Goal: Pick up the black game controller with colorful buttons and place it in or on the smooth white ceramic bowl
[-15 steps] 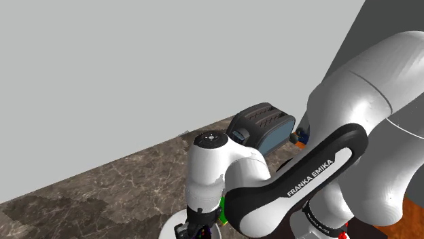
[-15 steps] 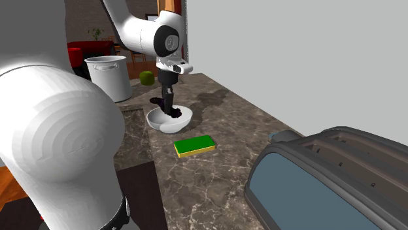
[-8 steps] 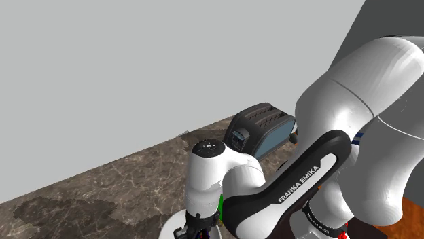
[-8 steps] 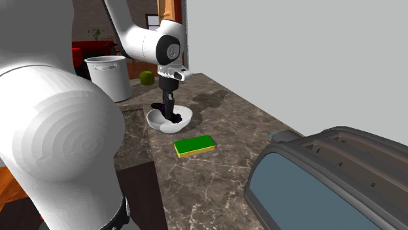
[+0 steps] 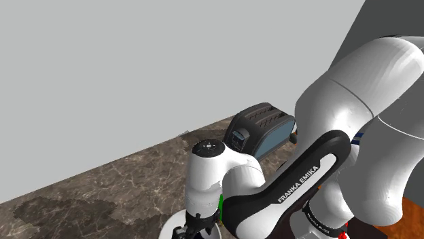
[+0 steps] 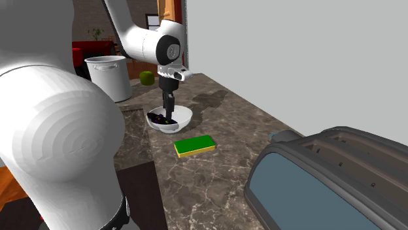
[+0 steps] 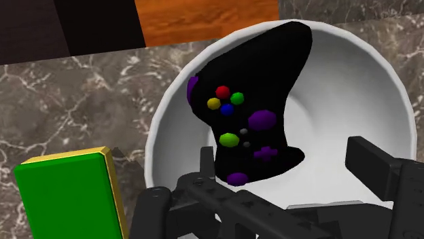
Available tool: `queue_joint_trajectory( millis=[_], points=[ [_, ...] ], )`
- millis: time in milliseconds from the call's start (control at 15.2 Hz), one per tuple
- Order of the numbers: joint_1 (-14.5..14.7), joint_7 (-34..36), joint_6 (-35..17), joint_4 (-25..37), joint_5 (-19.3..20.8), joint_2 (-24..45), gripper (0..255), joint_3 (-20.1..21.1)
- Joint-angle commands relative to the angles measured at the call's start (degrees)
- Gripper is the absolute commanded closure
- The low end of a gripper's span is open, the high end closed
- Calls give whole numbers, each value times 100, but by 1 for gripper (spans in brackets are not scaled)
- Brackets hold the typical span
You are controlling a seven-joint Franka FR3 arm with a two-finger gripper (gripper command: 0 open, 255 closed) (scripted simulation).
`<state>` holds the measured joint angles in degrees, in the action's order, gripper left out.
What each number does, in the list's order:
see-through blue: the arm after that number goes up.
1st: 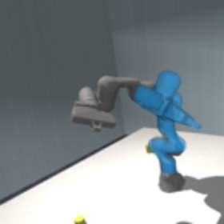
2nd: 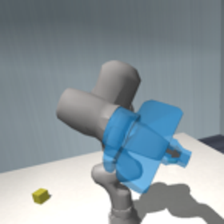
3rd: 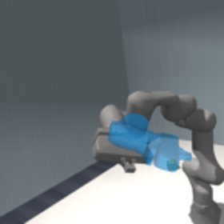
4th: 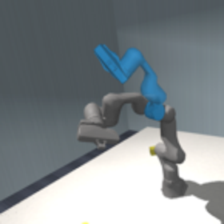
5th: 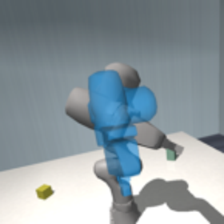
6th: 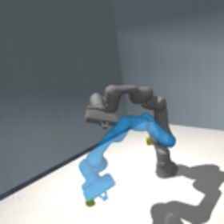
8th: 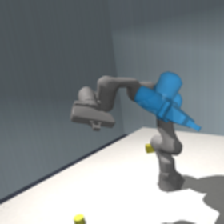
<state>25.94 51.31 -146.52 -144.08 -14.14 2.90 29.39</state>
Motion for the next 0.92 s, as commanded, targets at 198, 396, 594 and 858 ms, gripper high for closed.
queue_joint_trajectory(
  millis=[198, 396, 594, 858],
  points=[
    [-48, -133, 453, 69, -176, -400, 0, -12],
    [-70, -221, 858, 157, -283, -725, 0, -60],
    [-68, -221, 858, 157, -283, -725, 0, -61],
    [-68, -221, 858, 157, -283, -725, 0, -61]
  ],
)
